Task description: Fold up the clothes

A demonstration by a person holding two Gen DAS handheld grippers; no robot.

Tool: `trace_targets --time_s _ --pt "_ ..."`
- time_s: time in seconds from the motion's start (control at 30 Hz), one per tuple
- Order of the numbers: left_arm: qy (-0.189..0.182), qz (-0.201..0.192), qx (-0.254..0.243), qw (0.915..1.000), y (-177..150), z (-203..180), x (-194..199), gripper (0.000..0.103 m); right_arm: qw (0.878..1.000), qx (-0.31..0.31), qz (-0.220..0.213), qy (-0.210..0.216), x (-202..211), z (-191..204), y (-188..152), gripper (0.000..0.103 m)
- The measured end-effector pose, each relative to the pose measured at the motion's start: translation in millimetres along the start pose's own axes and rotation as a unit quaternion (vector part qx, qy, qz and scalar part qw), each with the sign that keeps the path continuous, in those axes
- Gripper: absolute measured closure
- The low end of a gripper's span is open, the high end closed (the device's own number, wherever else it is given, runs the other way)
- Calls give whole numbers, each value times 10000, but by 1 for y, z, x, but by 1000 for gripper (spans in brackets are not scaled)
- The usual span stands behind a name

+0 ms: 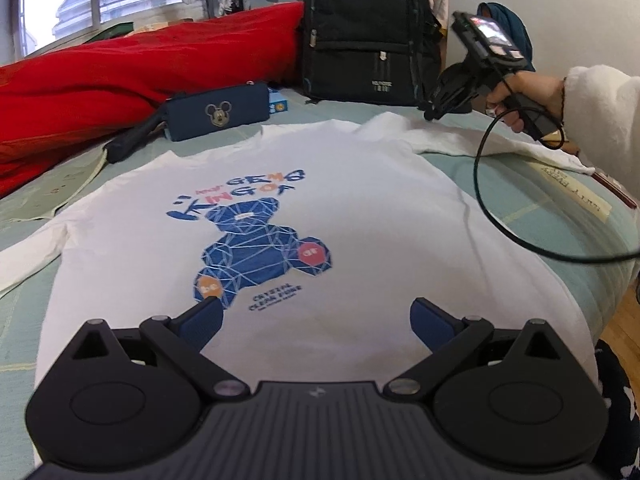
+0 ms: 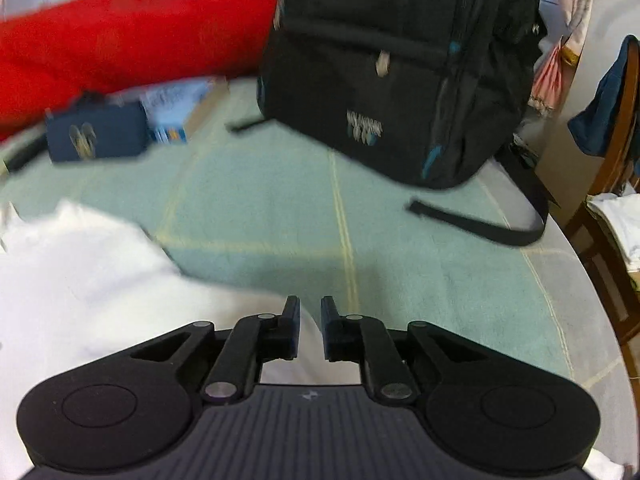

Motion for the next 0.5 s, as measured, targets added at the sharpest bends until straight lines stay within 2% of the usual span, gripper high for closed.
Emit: trace_targets --time_s 0.07,0.2,0.4,0.5 --pt "12 -36 63 10000 1 4 1 3 9996 2 -102 282 7 13 12 82" --pt "23 -30 110 9999 -1 9 1 3 9974 121 -95 701 7 45 28 64" --pt "92 -37 134 9999 -4 19 0 3 9928 367 310 1098 -21 91 31 62" --pt "91 -38 223 9997 -6 25 -1 3 9908 818 301 1038 -29 112 27 54"
Point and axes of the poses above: each gripper's, at about its wrist camera, not at the fingertips, and x roughly against the way its jaws point, z to its left, y to its top, the point moved 9 cm from there along -x, roughly the way its jaws point, and after that the axes turned 12 degrees about -y, right-handed, at the moved point
